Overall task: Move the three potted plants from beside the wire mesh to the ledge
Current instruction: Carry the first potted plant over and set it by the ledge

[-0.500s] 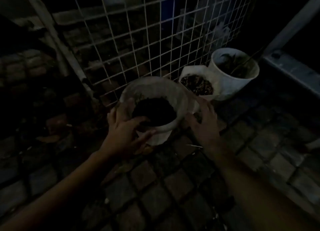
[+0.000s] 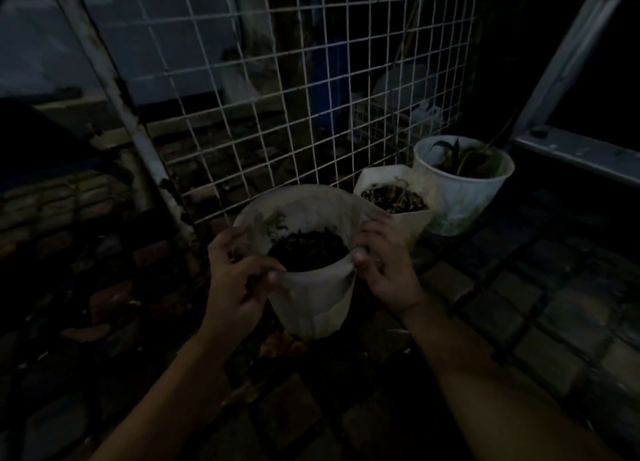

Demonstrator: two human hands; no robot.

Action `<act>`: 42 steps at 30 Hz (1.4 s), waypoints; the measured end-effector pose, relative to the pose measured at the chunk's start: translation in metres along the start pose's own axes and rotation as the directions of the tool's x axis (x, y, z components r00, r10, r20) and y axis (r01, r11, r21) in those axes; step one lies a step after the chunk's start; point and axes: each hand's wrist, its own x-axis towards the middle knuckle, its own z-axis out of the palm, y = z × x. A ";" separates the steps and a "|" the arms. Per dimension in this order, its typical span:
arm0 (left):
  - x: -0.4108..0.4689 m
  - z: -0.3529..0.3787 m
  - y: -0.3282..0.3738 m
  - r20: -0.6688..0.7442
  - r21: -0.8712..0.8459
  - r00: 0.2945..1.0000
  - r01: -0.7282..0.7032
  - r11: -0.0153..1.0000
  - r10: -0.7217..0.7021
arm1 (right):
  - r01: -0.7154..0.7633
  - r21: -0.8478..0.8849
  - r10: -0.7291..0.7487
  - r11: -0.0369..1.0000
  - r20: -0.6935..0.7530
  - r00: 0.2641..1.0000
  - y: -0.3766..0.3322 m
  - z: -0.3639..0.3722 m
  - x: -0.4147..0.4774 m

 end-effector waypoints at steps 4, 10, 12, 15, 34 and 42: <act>-0.022 0.011 -0.002 -0.040 -0.101 0.991 0.120 0.988 -0.124 | -0.048 -0.032 0.048 0.998 0.002 0.999 -0.010 0.004 -0.012; -0.045 0.022 -0.008 -0.098 -0.508 0.963 0.170 0.845 -0.253 | 0.008 -0.032 -0.008 0.999 -0.018 1.000 -0.032 0.016 -0.038; -0.044 0.023 -0.010 -0.075 -0.521 0.962 0.186 0.833 -0.262 | -0.029 0.030 0.031 0.999 -0.048 0.998 -0.043 0.020 -0.043; -0.048 0.022 -0.013 -0.005 -0.548 0.939 0.285 0.786 -0.345 | -0.220 0.232 0.251 0.947 -0.111 0.962 -0.054 0.024 -0.054; -0.097 0.095 -0.064 0.156 -0.341 0.900 0.436 0.833 -0.407 | -0.564 0.477 0.552 0.674 0.182 0.814 -0.011 0.068 -0.114; -0.086 0.109 -0.074 0.100 -0.328 0.889 0.453 0.829 -0.446 | -0.644 0.519 0.612 0.563 0.262 0.746 0.007 0.079 -0.113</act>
